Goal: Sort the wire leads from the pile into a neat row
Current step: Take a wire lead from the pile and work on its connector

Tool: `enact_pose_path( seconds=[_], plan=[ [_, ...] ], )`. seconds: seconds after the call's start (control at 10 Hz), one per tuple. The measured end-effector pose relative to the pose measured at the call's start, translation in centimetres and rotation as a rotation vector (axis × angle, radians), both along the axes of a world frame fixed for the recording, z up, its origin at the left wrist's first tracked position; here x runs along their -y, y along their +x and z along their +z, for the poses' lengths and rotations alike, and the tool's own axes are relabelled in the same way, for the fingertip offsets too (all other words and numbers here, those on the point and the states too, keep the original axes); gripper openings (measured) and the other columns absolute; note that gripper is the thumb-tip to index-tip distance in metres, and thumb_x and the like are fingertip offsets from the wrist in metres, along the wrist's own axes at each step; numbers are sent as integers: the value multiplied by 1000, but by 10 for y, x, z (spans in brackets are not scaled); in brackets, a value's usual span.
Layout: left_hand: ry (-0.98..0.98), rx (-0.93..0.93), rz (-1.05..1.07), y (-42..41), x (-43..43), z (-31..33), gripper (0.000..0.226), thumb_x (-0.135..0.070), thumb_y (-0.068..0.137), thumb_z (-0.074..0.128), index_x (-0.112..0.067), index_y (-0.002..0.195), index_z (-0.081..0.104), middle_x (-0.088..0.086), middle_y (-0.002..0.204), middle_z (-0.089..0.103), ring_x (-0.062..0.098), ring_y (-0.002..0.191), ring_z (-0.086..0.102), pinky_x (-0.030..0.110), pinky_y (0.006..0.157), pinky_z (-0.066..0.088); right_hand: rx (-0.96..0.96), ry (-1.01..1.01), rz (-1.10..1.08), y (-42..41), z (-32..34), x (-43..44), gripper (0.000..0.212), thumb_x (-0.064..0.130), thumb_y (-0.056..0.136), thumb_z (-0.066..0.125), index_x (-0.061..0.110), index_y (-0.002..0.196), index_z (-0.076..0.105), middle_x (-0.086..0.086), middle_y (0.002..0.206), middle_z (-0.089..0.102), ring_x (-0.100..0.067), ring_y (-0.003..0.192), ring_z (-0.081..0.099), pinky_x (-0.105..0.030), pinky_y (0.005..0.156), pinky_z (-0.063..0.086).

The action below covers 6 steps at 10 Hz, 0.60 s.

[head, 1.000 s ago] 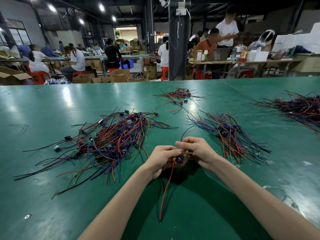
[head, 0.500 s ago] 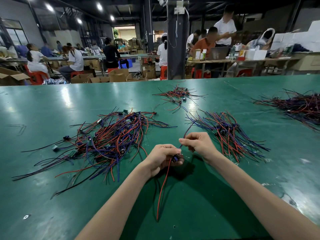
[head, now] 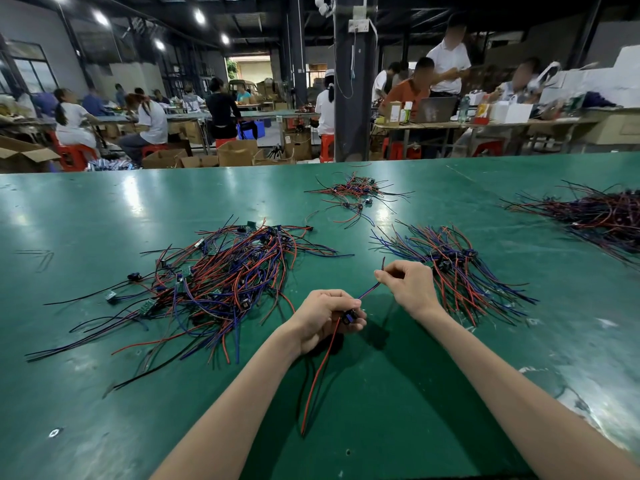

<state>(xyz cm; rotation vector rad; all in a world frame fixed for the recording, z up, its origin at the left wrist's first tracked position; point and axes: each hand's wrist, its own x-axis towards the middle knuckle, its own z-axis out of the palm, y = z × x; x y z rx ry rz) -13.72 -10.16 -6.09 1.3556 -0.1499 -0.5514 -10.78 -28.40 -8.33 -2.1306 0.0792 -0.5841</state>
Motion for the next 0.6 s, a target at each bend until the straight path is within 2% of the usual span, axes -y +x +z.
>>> enact_pose_path(
  seconds=[0.2, 0.4, 0.6],
  plan=[
    [2, 3, -4, -1, 0, 1, 19, 4, 88, 55, 2, 70, 57, 13, 60, 65, 17, 50, 62, 22, 52, 54, 24, 27, -35, 0, 0, 1, 12, 15, 82, 74, 8, 74, 70, 7, 61, 59, -8, 57, 50, -16, 58, 37],
    [3, 12, -9, -1, -1, 1, 20, 3, 88, 55, 1, 69, 57, 13, 61, 65, 18, 49, 61, 22, 52, 54, -53, 153, -61, 1, 0, 5, 20, 20, 83, 72, 6, 69, 68, 1, 58, 59, -12, 51, 51, -26, 60, 44],
    [7, 18, -20, -1, -1, 0, 22, 2, 88, 56, 0, 66, 59, 13, 62, 65, 18, 51, 62, 22, 52, 54, -102, 404, -76, 4, -1, 9, 30, 20, 91, 62, 8, 63, 63, -1, 56, 58, -5, 38, 46, -17, 41, 38]
  ],
)
